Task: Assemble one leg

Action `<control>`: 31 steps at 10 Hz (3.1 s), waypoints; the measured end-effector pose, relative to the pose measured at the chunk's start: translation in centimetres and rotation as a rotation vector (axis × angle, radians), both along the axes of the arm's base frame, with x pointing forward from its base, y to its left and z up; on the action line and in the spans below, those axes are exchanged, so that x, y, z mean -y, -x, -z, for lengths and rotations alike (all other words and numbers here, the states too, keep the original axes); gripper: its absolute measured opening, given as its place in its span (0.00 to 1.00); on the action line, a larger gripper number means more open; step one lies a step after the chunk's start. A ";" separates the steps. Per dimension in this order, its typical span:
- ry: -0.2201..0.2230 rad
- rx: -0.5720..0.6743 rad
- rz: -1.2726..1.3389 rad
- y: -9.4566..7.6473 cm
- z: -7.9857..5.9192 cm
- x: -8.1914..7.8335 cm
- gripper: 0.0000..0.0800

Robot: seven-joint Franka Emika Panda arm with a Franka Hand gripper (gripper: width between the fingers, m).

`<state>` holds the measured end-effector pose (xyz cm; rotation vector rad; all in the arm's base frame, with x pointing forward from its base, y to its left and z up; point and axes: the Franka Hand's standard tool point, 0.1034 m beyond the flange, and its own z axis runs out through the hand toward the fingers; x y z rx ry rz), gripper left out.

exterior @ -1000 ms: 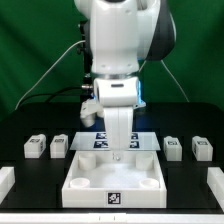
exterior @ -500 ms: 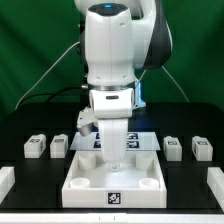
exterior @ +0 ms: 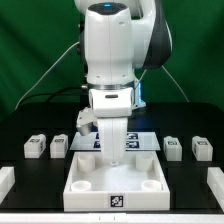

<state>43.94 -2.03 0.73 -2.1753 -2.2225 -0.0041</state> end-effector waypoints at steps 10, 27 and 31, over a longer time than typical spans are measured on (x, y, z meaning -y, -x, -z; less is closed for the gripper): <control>-0.053 0.037 -0.001 -5.1 0.1 -6.7 0.07; -0.038 -0.096 0.043 -5.7 -0.1 -8.4 0.81; -0.038 -0.096 0.043 -5.7 -0.1 -8.4 0.81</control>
Offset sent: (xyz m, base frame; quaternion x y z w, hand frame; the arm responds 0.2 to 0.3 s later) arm 0.0000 0.0000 0.0000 0.0000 0.0000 0.0000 1.0000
